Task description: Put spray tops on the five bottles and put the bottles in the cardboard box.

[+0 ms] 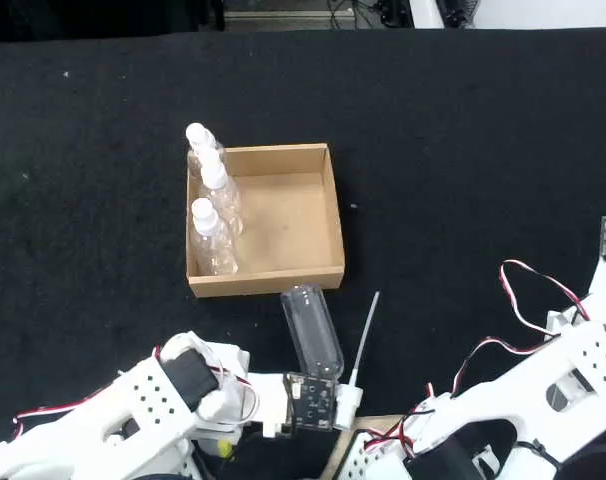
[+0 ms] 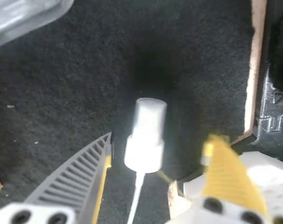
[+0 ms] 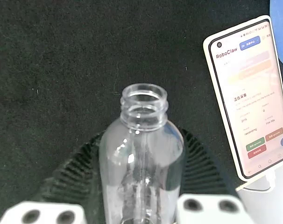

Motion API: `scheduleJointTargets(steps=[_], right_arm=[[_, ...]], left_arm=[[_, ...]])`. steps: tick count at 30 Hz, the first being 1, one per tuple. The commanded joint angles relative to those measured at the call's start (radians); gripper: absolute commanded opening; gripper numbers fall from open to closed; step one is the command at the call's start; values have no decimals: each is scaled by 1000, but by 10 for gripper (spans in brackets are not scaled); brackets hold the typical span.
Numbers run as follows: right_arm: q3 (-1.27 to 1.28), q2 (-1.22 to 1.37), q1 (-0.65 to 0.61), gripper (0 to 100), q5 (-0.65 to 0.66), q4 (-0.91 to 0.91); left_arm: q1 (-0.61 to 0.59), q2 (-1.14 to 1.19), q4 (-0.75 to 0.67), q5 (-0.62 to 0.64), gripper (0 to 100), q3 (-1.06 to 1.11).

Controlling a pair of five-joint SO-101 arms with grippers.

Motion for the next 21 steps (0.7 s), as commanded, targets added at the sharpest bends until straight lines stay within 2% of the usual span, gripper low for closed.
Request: scheduleJointTargets(steps=[1,7,11,21], right_arm=[[-50,-42,15,127,5,-11],[-50,-42,15,127,2,-11],[-48,-42,15,127,2,-11],[-48,-42,15,127,2,-11]], left_arm=[[2,8,-23,-25,285,18],[-50,9,-71,-29,241,41],[-120,9,-61,-104,239,44],[-128,8,-69,-109,239,94]])
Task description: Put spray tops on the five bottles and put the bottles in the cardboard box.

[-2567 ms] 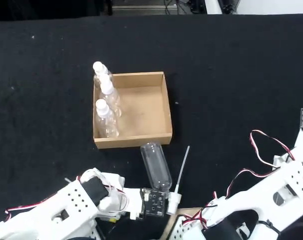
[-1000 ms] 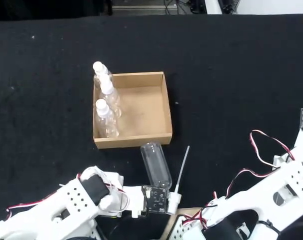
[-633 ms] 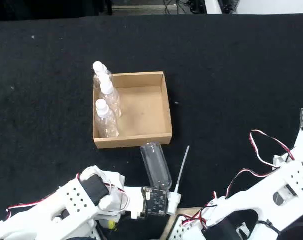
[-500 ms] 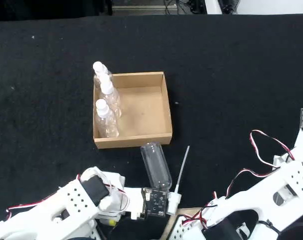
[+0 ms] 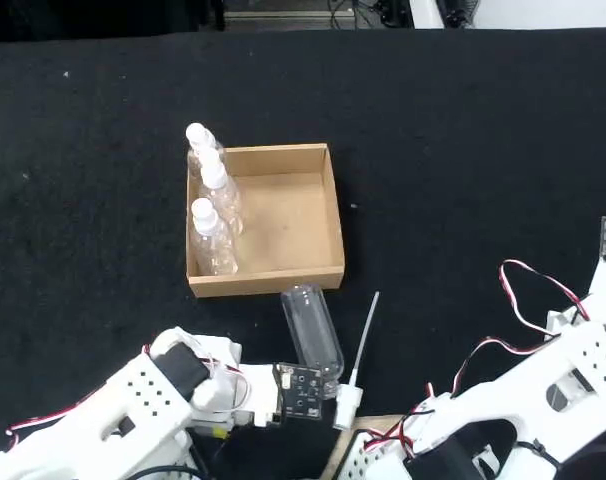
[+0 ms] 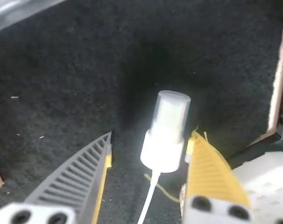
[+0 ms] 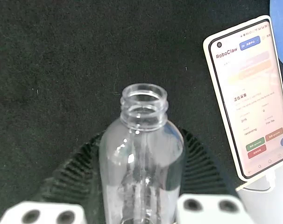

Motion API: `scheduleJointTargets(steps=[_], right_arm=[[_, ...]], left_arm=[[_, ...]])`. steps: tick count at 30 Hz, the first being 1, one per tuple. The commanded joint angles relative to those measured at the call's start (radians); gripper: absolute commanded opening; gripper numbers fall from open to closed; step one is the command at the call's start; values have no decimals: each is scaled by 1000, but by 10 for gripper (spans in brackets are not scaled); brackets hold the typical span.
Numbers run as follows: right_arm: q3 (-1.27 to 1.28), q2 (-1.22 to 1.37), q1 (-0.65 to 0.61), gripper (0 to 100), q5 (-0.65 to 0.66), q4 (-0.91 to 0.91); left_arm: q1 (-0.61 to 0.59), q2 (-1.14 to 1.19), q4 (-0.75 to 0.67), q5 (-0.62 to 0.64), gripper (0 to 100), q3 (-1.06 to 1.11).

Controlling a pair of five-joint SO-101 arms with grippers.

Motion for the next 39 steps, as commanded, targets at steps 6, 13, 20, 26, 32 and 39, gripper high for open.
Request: scheduleJointTargets(steps=[6,13,20,26,32,39], right_arm=[[-48,-42,15,127,0,-9],[-48,-42,15,127,2,-9],[-50,-44,15,127,2,-9],[-124,-42,12,127,0,71],[-194,-45,-94,127,-77,152],[-317,-47,-259,127,-169,282]], left_arm=[[22,14,8,-9,227,38],[91,11,3,-8,73,44],[48,3,74,-8,73,-35],[-234,3,241,-14,73,-335],[-397,12,442,-14,73,-621],[-644,15,477,-63,71,-682]])
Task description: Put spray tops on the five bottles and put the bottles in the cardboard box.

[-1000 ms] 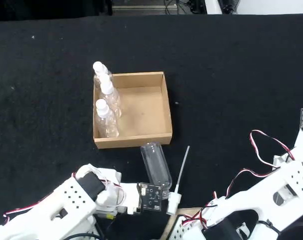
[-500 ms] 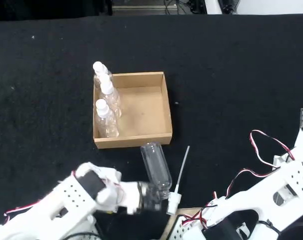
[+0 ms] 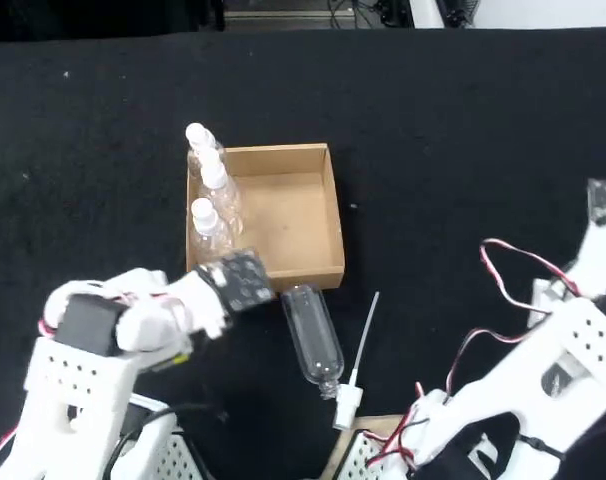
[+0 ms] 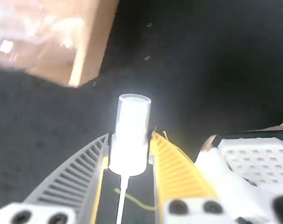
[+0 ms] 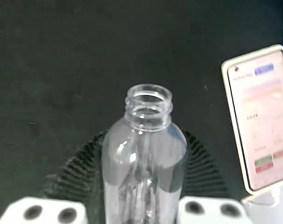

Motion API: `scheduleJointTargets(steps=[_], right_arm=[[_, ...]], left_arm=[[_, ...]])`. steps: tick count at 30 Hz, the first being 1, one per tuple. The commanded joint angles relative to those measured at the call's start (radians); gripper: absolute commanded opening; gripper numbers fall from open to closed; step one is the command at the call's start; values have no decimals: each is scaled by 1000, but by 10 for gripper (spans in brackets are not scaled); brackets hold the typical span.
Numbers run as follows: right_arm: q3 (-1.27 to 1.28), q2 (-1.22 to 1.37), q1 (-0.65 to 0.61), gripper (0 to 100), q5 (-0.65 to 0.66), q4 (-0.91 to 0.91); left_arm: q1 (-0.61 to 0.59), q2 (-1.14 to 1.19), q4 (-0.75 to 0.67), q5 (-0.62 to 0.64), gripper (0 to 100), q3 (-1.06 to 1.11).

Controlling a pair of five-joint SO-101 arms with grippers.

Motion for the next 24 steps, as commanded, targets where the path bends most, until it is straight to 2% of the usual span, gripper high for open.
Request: scheduleJointTargets(steps=[1,6,8,12,18,24], right_arm=[[-117,-47,-101,127,-55,66],[-150,-50,-262,127,-149,71],[-150,-50,-333,127,-184,69],[-151,-51,-473,127,-276,44],[-136,-74,-655,127,-422,-110],[-41,-206,-798,126,-535,-241]], left_arm=[[-174,3,14,-43,70,-74],[-366,2,9,-38,70,-156],[-427,2,-2,9,70,-222],[-498,2,-137,221,70,-352],[-503,-8,-308,574,71,-538],[-507,0,-430,744,70,-719]])
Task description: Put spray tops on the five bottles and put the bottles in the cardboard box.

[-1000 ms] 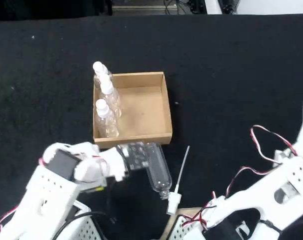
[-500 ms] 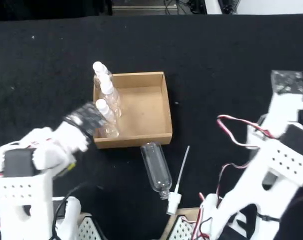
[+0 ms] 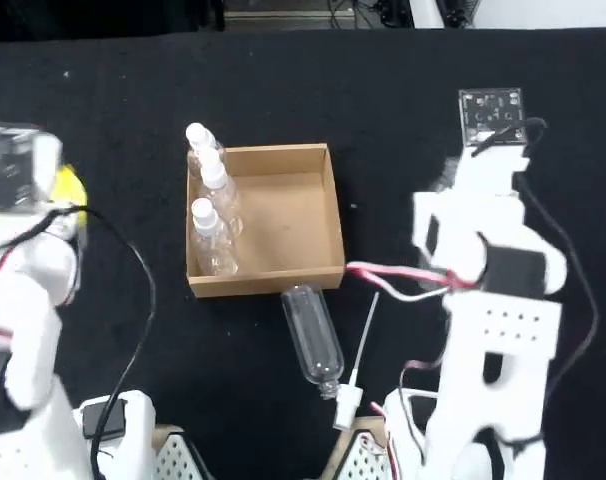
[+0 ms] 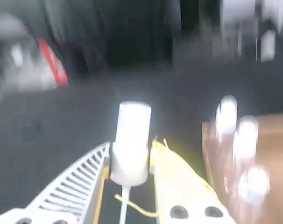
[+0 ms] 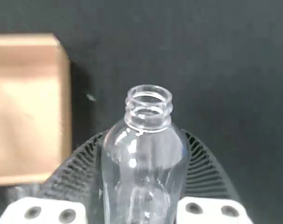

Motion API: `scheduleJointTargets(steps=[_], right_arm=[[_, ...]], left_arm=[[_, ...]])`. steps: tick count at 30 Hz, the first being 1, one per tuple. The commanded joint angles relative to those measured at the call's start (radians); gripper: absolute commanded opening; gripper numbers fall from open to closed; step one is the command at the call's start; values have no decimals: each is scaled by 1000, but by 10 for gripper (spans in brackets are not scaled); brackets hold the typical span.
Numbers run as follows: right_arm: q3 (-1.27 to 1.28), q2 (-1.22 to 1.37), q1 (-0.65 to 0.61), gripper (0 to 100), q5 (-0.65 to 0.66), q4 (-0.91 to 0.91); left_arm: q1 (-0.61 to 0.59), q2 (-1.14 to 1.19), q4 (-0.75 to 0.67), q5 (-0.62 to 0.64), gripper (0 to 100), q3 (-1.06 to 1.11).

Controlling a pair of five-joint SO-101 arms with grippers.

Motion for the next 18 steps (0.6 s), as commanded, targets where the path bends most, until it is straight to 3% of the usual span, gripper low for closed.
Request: scheduleJointTargets(steps=[1,7,13,18], right_arm=[[54,-114,-92,125,-87,-124],[286,-306,-224,124,-157,-321],[440,-550,-288,124,-153,-345],[535,-691,-377,124,-158,-347]], left_arm=[[-2,0,-129,133,70,-174],[119,-9,-315,390,70,-228],[303,-11,-437,470,70,-226],[481,0,-459,496,72,-222]])
